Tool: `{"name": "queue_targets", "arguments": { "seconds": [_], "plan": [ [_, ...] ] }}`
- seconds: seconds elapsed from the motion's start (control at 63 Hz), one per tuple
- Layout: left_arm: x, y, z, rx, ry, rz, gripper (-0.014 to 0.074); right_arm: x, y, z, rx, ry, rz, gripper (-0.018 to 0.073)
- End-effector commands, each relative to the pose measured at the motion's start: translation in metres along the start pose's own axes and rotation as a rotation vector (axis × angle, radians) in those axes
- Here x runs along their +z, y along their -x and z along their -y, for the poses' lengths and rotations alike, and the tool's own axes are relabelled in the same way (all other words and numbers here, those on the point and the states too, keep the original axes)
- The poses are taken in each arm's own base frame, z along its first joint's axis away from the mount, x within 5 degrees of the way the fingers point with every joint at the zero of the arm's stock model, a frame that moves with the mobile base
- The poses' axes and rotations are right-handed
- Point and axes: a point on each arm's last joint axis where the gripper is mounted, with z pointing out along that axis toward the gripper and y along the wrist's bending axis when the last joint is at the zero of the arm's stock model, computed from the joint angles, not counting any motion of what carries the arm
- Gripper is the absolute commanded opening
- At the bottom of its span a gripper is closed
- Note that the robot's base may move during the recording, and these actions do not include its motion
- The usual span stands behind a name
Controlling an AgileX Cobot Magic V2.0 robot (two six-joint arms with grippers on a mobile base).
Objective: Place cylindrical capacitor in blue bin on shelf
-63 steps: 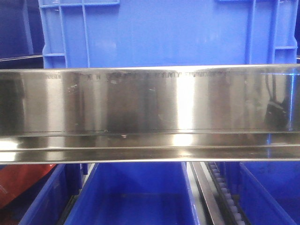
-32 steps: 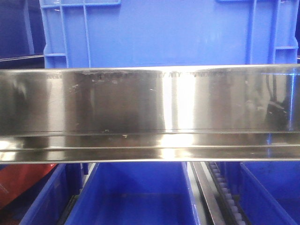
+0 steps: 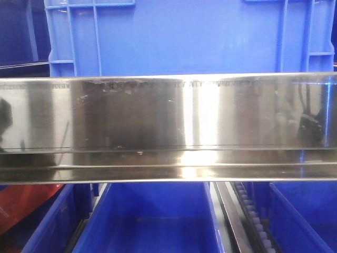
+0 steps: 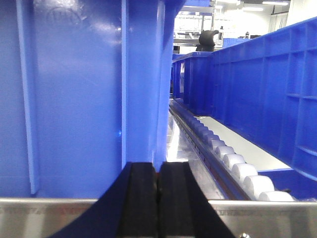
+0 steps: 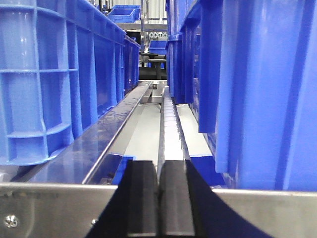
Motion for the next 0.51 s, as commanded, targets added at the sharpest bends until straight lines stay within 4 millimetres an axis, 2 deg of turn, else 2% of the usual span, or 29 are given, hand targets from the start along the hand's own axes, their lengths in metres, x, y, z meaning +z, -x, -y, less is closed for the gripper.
{"name": "queue_targets", "arguments": {
  "seconds": [0.0, 0.492],
  "plan": [
    [-0.0005, 0.0023, 0.0, 0.007, 0.002, 0.026, -0.0111, -0.0003, 0.0008, 0.0002, 0.003, -0.003, 0.016, -0.0167],
    [-0.0005, 0.0028, 0.0, 0.007, 0.002, 0.031, -0.0111, -0.0003, 0.0008, 0.0002, 0.003, -0.003, 0.016, -0.0167]
  ]
}}
